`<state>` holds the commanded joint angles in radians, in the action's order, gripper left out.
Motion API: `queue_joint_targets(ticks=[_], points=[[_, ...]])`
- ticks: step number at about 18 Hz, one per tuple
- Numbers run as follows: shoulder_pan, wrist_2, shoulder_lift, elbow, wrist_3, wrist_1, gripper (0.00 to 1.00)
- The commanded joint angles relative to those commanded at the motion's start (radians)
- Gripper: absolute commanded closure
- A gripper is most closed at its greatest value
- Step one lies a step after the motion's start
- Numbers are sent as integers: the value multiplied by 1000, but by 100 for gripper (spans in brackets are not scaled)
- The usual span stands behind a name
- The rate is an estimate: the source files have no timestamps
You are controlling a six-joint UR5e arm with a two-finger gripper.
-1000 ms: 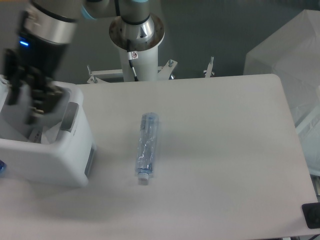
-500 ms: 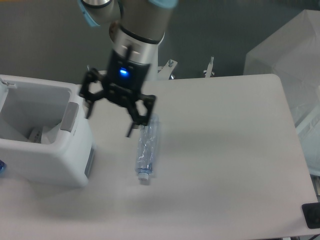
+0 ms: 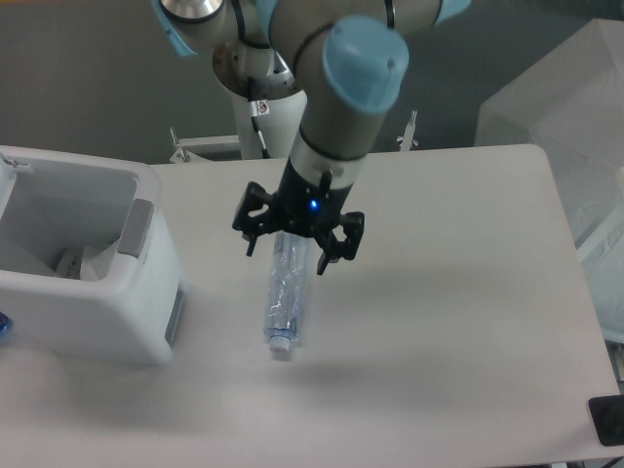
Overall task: Place the trash in the trash can
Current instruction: 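Lower the gripper to the bottle's capped end and close on it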
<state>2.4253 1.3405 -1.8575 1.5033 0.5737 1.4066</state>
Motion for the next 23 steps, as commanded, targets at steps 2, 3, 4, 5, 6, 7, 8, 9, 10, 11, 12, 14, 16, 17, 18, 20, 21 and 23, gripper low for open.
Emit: queue_joint_targets(ticks=[2,3,4,5,6,7,8,9,10,11,12,14,16,17,18,20,21,23], points=[[-20,25,-38,0,-27,0,0],[-31,35,-61,-2,-43,-2,0],[-43,51,-84,-8,-54,-2,0],[-52,60,-104,-12,-67,-2,0],[-60,68,-118,-14,-77,-2,0],[-65,74,-132,-15,-78,-2,0],[-69,77,-144,-18,-78,-3,0],[-75,78,-160,-28,-78,-3,0],[-78,89,-179,-37,-78,-2,0],[-89,103,-202,-46,-80,-3,0],[-98,112,-232,-60,-83,-8,0],[-109,114,-279,-90,-101,-9,0],[-111,112,-301,-103,-106,-11,0],[-115,112,-304,-103,-106,-12,0],[-118,112,-310,-104,-106,-14,0],[-123,135,-322,-104,-106,-14,0],[-130,141,-328,-104,-106,-14,0],[-134,149,-347,-115,-106,-18,0]])
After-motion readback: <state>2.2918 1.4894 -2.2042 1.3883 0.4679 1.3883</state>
